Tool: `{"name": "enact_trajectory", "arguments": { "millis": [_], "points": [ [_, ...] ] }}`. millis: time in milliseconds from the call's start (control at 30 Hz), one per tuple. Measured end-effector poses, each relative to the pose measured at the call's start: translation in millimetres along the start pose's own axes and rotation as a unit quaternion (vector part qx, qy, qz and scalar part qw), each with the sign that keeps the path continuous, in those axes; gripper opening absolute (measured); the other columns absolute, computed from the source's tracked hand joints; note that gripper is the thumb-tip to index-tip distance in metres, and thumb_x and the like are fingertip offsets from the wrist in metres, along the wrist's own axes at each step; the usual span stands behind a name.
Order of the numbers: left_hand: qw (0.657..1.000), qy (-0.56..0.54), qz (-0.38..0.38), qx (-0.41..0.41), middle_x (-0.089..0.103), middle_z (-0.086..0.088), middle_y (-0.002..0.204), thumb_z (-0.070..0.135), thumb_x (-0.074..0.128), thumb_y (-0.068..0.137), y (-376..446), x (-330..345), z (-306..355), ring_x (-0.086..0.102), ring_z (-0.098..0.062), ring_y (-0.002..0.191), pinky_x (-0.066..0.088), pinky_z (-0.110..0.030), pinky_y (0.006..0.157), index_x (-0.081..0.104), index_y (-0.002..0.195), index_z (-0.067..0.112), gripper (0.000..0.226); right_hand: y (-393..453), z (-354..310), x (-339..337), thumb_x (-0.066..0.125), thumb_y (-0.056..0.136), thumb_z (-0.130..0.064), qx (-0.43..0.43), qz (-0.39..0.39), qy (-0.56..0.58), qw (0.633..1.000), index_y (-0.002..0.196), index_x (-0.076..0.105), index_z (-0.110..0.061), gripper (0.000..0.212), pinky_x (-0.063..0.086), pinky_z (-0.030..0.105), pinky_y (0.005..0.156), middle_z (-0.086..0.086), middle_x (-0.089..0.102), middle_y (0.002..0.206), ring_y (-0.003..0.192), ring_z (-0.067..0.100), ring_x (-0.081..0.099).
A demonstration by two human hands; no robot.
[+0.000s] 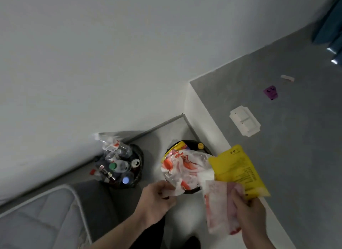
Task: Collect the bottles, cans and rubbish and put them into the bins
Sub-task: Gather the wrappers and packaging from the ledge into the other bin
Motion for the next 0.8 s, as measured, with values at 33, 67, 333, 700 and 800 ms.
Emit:
{"name": "enact_trajectory", "arguments": {
  "millis": [33, 67, 333, 700, 800],
  "points": [
    [1.000, -0.011, 0.013, 0.000, 0.076, 0.010, 0.088, 0.017, 0.083, 0.073, -2, 4, -4, 0.071, -0.002, 0.080, 0.058, -0.022, 0.075, 0.076, 0.090, 0.023, 0.020, 1, 5, 4, 0.080, 0.084, -0.039, 0.011, -0.008, 0.001, 1.000, 0.092, 0.073, -0.015, 0.026, 0.058, 0.045, 0.080, 0.005, 0.075, 0.092, 0.088, 0.028, 0.070],
    [1.000, -0.010, 0.026, 0.004, 0.076, 0.009, 0.089, 0.022, 0.085, 0.074, -4, 8, -7, 0.071, -0.002, 0.080, 0.056, -0.017, 0.073, 0.076, 0.091, 0.024, 0.019, -1, 10, 7, 0.080, 0.084, -0.041, 0.023, -0.015, 0.003, 1.000, 0.089, 0.073, -0.014, 0.027, 0.059, 0.046, 0.079, 0.005, 0.075, 0.091, 0.085, 0.027, 0.070],
    [0.999, -0.010, 0.037, 0.021, 0.075, 0.007, 0.090, 0.001, 0.063, 0.085, 16, 44, -2, 0.067, -0.004, 0.084, 0.050, -0.011, 0.074, 0.078, 0.093, 0.025, 0.030, 1, 2, 15, 0.073, 0.088, -0.046, 0.044, -0.004, -0.023, 0.999, 0.087, 0.070, -0.017, 0.029, 0.048, 0.034, 0.078, 0.009, 0.071, 0.092, 0.087, 0.030, 0.065],
    [0.986, 0.164, -0.026, 0.012, 0.069, 0.010, 0.090, -0.012, 0.041, 0.073, 135, 59, -41, 0.062, -0.014, 0.087, 0.048, -0.021, 0.071, 0.068, 0.091, 0.019, 0.045, 72, -10, 132, 0.082, 0.080, -0.045, 0.006, -0.038, -0.111, 0.993, 0.093, 0.077, -0.004, 0.043, 0.041, 0.027, 0.072, 0.018, 0.074, 0.097, 0.096, 0.036, 0.068],
    [0.961, 0.264, -0.079, -0.002, 0.061, 0.005, 0.117, -0.003, 0.054, 0.085, 155, 66, -60, 0.059, -0.018, 0.108, 0.045, -0.024, 0.079, 0.065, 0.109, 0.026, 0.039, 82, 0, 157, 0.083, 0.082, -0.029, -0.040, -0.047, -0.132, 0.989, 0.107, 0.076, -0.004, 0.036, 0.037, 0.021, 0.070, 0.019, 0.074, 0.108, 0.103, 0.036, 0.069]
  ]
}}
Point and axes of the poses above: each hand's wrist, its own y-axis towards the middle knuckle, its own x-axis out of the palm, z = x × y, the point moved 5 cm from there along y, towards the middle knuckle
